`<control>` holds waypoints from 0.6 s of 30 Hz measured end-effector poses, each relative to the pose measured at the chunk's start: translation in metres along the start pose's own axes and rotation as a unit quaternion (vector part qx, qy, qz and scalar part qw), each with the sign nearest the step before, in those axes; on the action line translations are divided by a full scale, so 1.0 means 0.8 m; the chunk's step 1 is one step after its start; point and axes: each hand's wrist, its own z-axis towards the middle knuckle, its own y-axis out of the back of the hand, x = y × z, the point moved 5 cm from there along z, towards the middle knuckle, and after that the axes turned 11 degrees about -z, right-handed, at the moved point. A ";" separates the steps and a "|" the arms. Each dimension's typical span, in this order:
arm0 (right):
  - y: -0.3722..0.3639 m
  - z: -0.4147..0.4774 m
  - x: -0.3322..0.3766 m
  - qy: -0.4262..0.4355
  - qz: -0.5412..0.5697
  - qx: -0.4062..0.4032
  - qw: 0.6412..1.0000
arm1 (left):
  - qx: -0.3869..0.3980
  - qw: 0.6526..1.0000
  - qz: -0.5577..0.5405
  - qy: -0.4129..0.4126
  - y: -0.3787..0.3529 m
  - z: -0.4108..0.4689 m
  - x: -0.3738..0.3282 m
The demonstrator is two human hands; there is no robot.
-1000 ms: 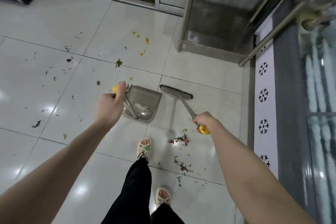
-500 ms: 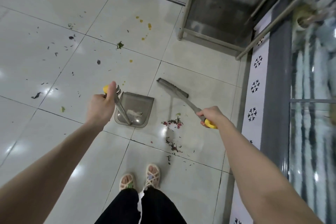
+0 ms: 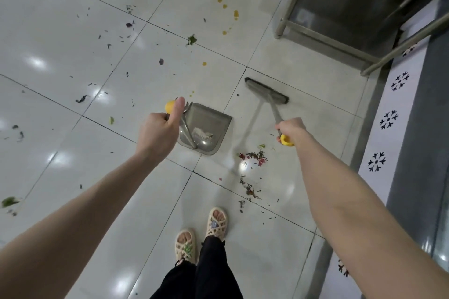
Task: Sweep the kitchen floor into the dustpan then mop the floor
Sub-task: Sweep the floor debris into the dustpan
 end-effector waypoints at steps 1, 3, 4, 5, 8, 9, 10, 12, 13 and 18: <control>-0.005 -0.003 -0.007 -0.007 -0.002 0.007 1.000 | 0.000 1.000 0.000 0.002 0.000 0.000 0.001; -0.011 -0.017 -0.030 -0.016 -0.018 0.015 1.000 | 0.004 1.000 -0.004 0.002 -0.001 -0.002 0.001; -0.011 -0.029 -0.043 -0.016 -0.035 0.018 0.999 | 0.005 1.000 -0.002 0.004 -0.001 -0.004 0.002; -0.011 -0.042 -0.056 -0.015 -0.046 0.024 0.999 | 0.005 1.000 0.002 0.009 0.000 -0.007 0.004; -0.002 -0.085 -0.100 -0.037 -0.028 0.057 0.997 | 0.013 1.000 0.005 0.016 0.002 -0.017 0.007; 0.004 -0.098 -0.114 -0.046 -0.017 0.065 0.997 | 0.019 1.000 0.006 0.015 0.002 -0.022 0.006; 0.009 -0.107 -0.123 -0.053 -0.009 0.071 0.996 | 0.021 1.000 0.006 0.016 0.003 -0.025 0.007; 0.023 -0.123 -0.136 -0.051 0.015 0.068 0.996 | 0.024 1.000 0.008 0.020 0.006 -0.033 0.007; 0.028 -0.127 -0.140 -0.047 0.033 0.064 0.996 | 0.026 0.999 0.002 0.020 0.007 -0.037 0.006; 0.032 -0.129 -0.128 -0.025 0.081 0.025 0.996 | 0.034 0.999 -0.013 0.019 0.011 -0.051 0.007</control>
